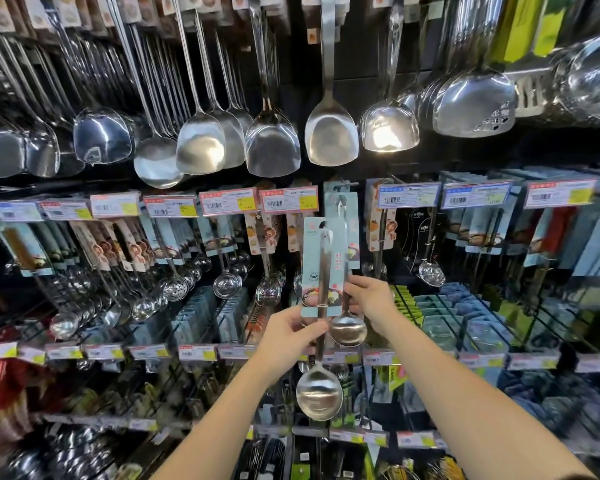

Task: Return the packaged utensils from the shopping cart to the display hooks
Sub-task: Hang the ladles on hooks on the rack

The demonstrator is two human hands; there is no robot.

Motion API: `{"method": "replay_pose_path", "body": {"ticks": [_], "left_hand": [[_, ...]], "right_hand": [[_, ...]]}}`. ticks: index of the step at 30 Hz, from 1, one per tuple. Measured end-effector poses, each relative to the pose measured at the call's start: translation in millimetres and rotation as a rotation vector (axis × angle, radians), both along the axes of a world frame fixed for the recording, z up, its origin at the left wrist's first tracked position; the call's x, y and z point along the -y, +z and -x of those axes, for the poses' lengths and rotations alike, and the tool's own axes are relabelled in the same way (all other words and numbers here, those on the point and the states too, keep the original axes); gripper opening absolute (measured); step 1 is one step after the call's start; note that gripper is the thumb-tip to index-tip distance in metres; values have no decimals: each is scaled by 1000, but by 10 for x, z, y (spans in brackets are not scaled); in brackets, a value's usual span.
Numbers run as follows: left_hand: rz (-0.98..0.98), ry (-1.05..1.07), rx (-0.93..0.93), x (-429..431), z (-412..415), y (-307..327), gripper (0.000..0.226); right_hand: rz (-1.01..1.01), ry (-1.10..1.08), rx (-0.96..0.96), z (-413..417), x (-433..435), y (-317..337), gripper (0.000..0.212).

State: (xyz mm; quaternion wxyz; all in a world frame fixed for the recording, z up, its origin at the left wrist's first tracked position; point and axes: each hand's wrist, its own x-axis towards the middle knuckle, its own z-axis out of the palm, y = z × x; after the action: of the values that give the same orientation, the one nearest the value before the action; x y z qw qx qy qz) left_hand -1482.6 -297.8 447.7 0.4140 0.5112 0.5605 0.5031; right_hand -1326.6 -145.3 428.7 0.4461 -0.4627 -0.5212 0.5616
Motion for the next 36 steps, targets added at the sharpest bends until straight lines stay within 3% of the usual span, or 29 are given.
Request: {"method": "replay_pose_path", "body": {"ticks": [13,20,27,31,36], "left_hand": [[26,33,-20,-388,-70,-65,16],[-7,-17,-61,-570,-61,68,18],[-36,-76,-62,-696,-18,112,24],[-34,-90,-45,-748,-25,100,19],[-41,-120,4,-840,-59,131,17]], "right_hand": [[207,11,-49,126,-787,-77,31],[161,34,18,52,-872,-147,21],[135,-120,96,-93,-921,-216,32],[65,-161,-72,-73,-541,3,29],[-57,28,-313,4,123,337,27]]}}
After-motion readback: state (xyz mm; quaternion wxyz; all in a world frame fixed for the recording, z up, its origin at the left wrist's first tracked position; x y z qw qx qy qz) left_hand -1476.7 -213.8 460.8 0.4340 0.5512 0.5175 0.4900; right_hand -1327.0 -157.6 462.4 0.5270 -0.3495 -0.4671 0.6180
